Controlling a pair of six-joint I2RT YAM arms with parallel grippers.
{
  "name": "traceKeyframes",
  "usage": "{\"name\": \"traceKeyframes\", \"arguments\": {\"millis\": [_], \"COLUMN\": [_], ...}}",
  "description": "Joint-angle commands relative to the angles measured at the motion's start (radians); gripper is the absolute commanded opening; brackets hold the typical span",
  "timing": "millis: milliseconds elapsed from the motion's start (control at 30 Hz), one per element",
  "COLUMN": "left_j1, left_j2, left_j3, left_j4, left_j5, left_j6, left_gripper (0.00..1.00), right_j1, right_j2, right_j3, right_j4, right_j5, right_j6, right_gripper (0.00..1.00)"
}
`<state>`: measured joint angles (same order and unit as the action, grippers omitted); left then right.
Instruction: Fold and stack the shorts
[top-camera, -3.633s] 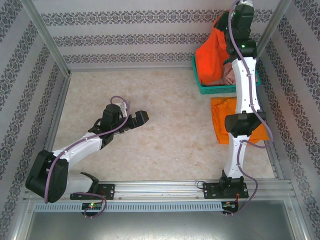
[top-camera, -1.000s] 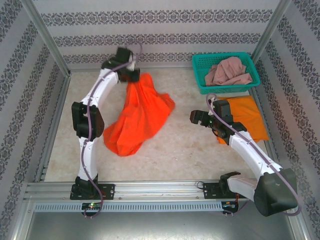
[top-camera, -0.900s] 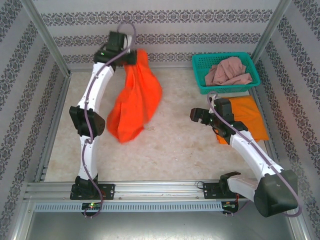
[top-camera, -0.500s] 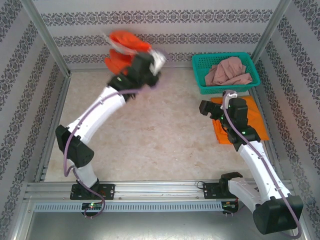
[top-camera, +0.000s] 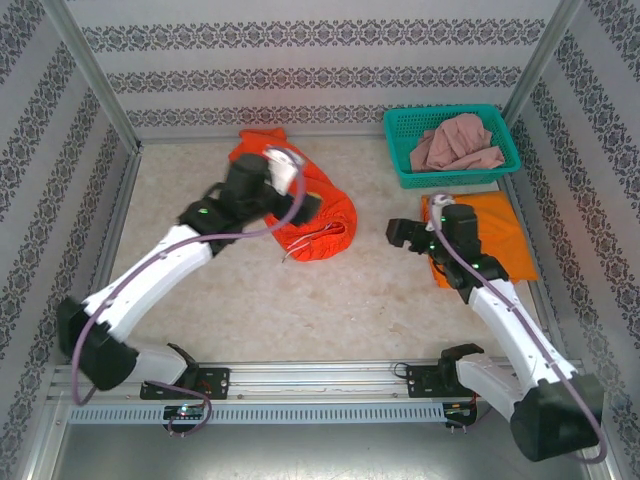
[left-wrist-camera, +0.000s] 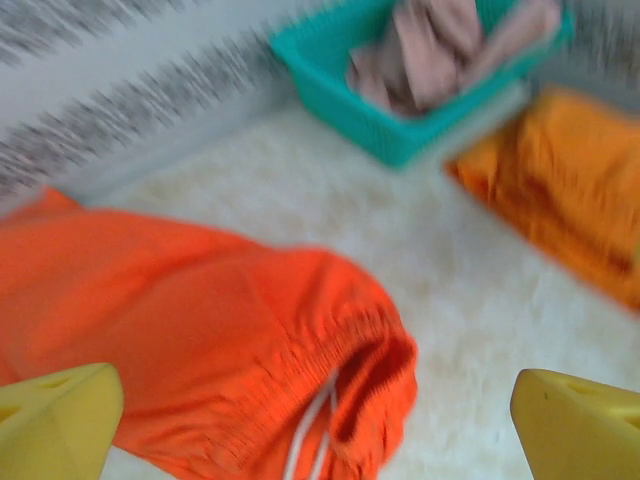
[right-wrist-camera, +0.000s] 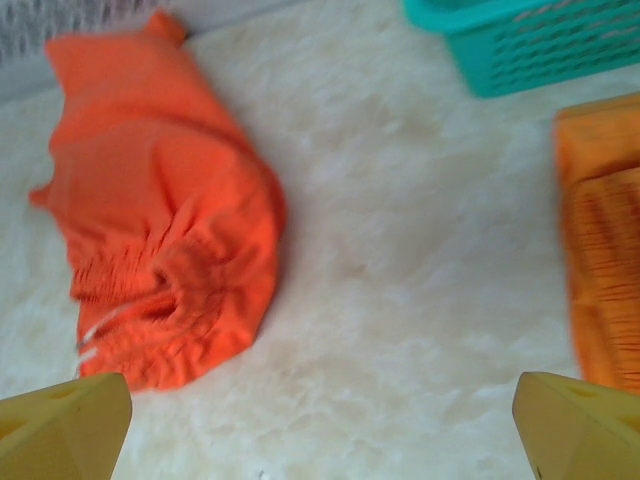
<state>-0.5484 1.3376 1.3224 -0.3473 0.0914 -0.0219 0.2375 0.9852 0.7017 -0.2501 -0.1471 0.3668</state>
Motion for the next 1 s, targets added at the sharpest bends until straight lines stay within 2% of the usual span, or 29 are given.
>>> {"name": "traceKeyframes", "arguments": {"millis": [0, 133, 300, 433, 533, 867, 967], "left_j1": [0.139, 0.244, 0.267, 0.283, 0.284, 0.284, 0.283], "left_j2": [0.013, 0.059, 0.169, 0.281, 0.373, 0.511, 0.541], "left_j3": [-0.024, -0.093, -0.154, -0.196, -0.186, -0.160, -0.145], "left_j4": [-0.043, -0.035, 0.006, 0.115, 0.143, 0.171, 0.191], "left_j5": [0.106, 0.248, 0.342, 0.419, 0.454, 0.431, 0.429], "left_j6": [-0.197, -0.323, -0.440, -0.582, -0.655, -0.719, -0.736], "left_gripper": [0.99, 0.95, 0.88, 0.80, 0.78, 0.63, 0.53], "right_j1": [0.169, 0.353, 0.505, 0.522, 0.523, 0.495, 0.491], "right_j2": [0.086, 0.218, 0.424, 0.565, 0.613, 0.565, 0.555], "right_j3": [0.080, 0.149, 0.285, 0.388, 0.413, 0.349, 0.333], "right_j4": [-0.021, -0.026, -0.046, -0.072, -0.078, -0.073, -0.071], "right_j5": [0.136, 0.266, 0.387, 0.395, 0.401, 0.427, 0.421], "right_j6": [-0.036, 0.001, 0.048, 0.099, 0.119, 0.125, 0.128], "right_gripper": [0.97, 0.95, 0.95, 0.95, 0.95, 0.95, 0.95]}}
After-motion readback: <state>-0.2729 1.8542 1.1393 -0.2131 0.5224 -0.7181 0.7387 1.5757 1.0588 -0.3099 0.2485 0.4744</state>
